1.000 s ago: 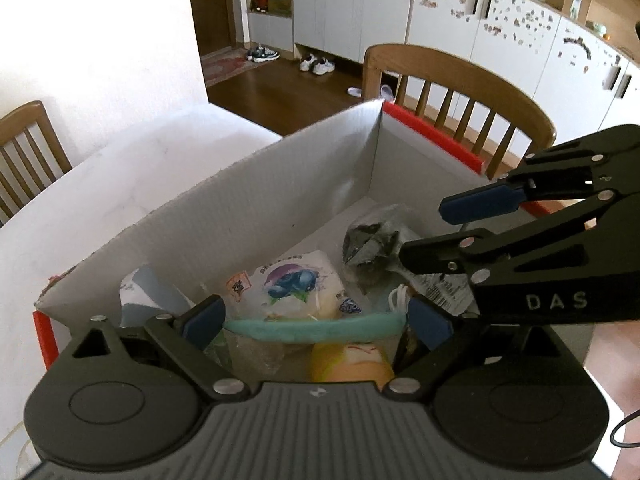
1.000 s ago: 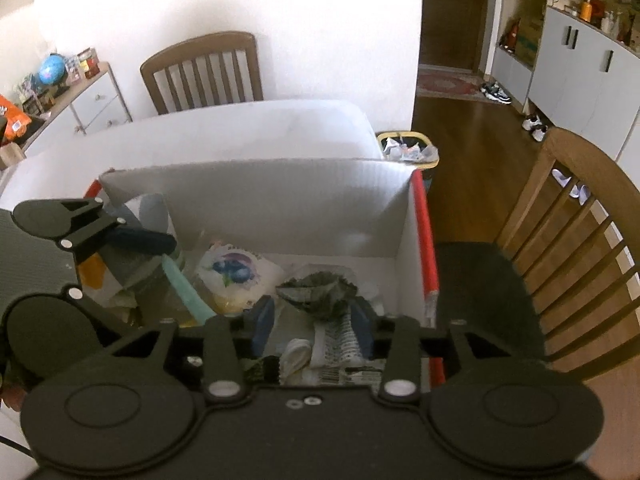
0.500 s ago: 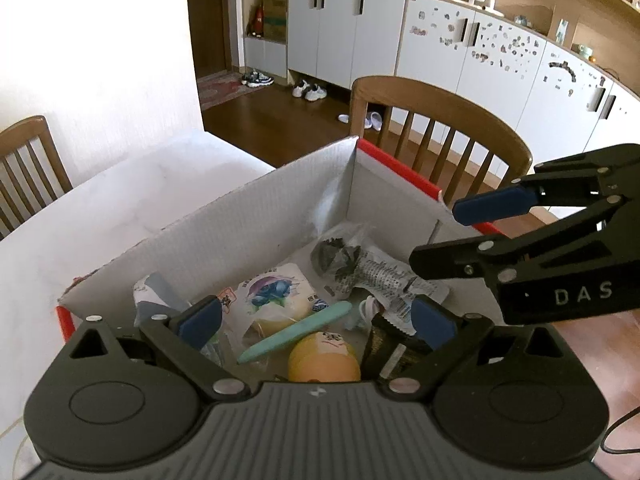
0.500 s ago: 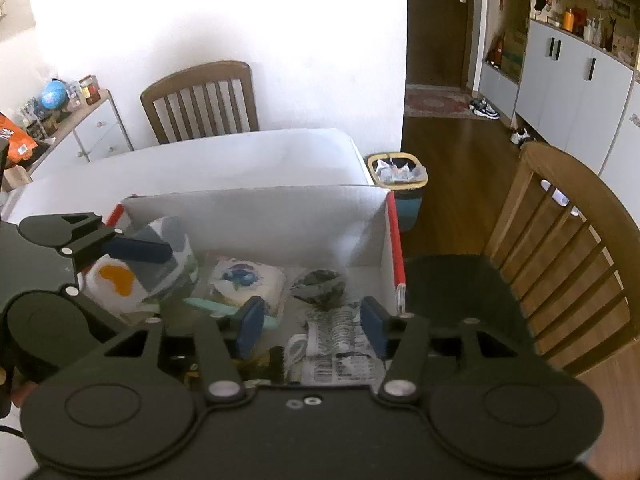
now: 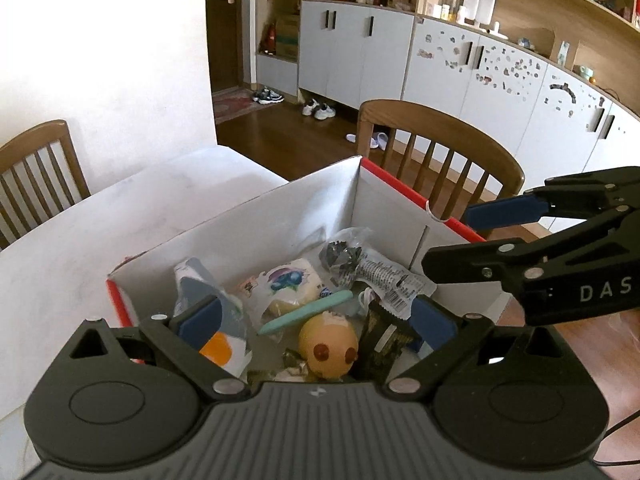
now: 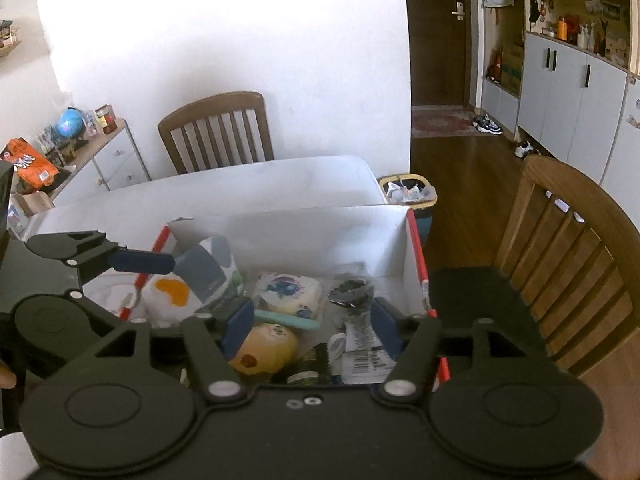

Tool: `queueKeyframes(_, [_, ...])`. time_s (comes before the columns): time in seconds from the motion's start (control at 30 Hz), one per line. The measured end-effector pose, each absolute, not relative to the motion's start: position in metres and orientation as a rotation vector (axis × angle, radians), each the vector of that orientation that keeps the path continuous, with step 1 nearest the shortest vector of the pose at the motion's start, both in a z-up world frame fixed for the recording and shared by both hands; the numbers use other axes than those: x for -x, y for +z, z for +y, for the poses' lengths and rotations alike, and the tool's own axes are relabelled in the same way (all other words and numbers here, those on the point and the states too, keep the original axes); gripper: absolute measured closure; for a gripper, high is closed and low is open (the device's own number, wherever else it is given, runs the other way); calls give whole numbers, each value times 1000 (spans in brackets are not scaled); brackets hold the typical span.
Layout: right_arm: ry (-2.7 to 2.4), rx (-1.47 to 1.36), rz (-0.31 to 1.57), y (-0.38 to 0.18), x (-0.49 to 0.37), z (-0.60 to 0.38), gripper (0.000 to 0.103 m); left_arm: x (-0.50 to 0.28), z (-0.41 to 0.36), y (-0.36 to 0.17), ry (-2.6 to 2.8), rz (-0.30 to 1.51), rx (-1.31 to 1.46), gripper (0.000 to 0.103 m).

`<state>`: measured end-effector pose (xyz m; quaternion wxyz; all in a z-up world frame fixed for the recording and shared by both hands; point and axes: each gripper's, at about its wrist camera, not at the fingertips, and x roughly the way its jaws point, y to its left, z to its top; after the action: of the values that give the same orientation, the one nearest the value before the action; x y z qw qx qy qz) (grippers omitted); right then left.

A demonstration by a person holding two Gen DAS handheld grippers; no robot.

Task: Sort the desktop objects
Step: 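Withdraw both open tools from the red box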

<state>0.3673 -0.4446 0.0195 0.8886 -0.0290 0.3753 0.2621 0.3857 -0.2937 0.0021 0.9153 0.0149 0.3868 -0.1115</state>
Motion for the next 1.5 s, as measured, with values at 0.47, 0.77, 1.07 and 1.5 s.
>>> queueKeyframes(0.47, [597, -2, 730, 24, -329, -437, 16, -343, -269, 14, -187, 755, -21, 0])
queueKeyframes(0.77, [634, -29, 674, 27, -296, -437, 4, -319, -259, 13, -145, 765, 33, 0])
queueKeyframes(1.07, [640, -9, 661, 34, -274, -435, 1, -294, -256, 16, -115, 776, 54, 0])
queueKeyframes(1.5, [620, -15, 656, 35, -259, -444, 0, -279, -260, 11, -96, 812, 83, 0])
